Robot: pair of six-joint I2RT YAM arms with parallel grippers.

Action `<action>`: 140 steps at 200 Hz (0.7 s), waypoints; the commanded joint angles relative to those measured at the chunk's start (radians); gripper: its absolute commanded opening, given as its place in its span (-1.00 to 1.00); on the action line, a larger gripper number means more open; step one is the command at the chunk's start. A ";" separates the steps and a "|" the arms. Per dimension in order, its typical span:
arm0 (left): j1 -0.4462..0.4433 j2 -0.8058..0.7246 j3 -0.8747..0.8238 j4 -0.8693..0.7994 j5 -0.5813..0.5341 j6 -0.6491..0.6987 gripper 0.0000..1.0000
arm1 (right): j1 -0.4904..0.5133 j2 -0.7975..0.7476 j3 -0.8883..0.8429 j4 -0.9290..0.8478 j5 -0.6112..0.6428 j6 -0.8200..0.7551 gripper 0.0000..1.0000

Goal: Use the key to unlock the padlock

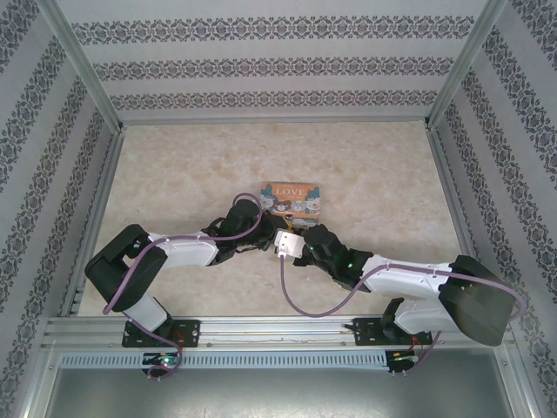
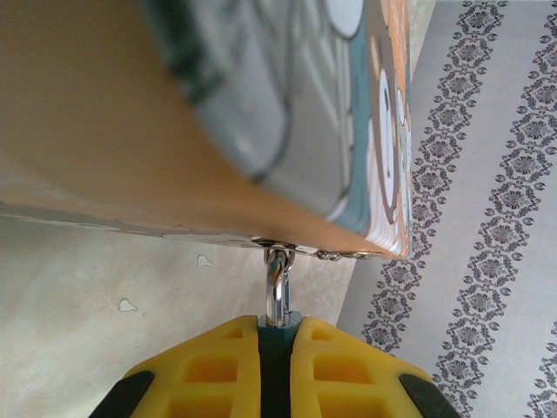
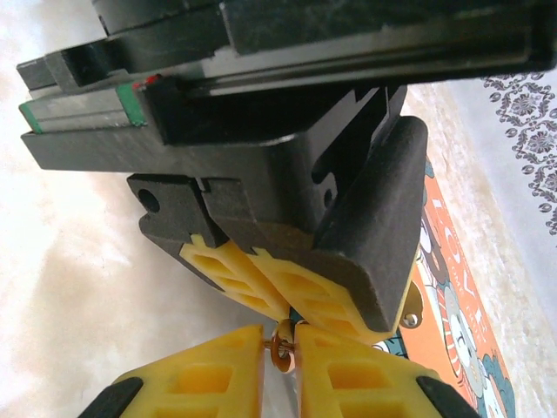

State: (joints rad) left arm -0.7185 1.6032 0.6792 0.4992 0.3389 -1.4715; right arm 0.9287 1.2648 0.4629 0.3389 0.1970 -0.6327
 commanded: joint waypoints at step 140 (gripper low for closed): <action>-0.007 -0.037 0.003 0.027 0.015 -0.019 -1.00 | -0.019 0.031 0.005 0.156 0.060 0.287 -1.00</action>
State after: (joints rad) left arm -0.7177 1.6032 0.6792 0.4870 0.3084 -1.4765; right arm 0.9249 1.2858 0.4644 0.3714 0.2104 -0.5003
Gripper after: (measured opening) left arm 0.105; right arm 0.048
